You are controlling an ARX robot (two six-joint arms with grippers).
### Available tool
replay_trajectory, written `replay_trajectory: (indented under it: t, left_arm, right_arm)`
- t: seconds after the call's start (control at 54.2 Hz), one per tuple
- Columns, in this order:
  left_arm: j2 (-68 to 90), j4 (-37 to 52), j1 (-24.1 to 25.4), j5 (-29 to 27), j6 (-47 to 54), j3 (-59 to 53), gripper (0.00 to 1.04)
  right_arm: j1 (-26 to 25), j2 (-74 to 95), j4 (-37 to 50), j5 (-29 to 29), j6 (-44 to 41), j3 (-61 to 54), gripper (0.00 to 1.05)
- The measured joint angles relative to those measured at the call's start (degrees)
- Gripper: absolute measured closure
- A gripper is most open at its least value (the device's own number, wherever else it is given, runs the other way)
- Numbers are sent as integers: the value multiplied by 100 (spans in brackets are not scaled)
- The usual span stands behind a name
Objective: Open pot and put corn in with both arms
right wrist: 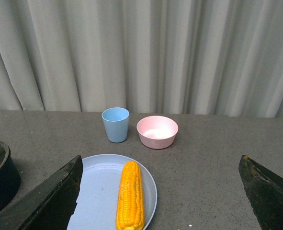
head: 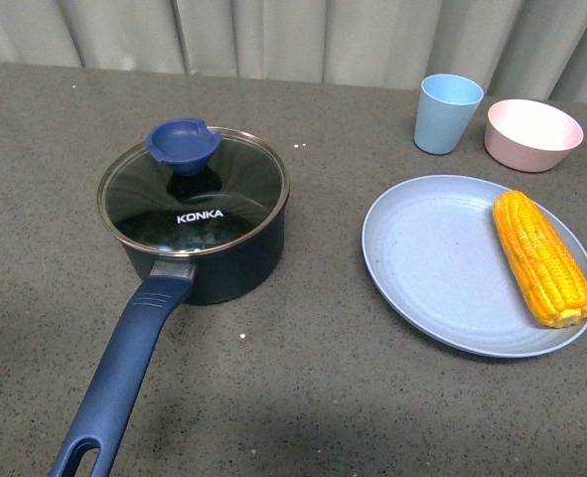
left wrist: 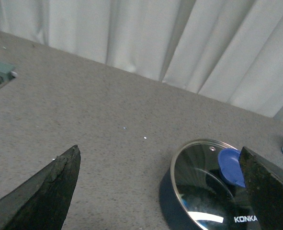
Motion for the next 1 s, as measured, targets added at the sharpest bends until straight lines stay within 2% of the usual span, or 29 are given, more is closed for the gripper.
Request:
replay_trajectory:
  t: [0.148,0.314,0.627,0.997]
  left_arm:
    - [1735,767,-315,271,-20,693,7]
    - [3270,918,-723,570,85,1727,7]
    - [4588,1029,-1121,636,404,2638,7]
    - [5316,1215,-1235,632,516,2850,7]
  right_arm:
    - [0,0,0,0,0,0,9]
    - [0,0,0,0,0,0,9]
    - [0,0,0,0,0,0,9]
    - [0,0,0,0,0,0,9]
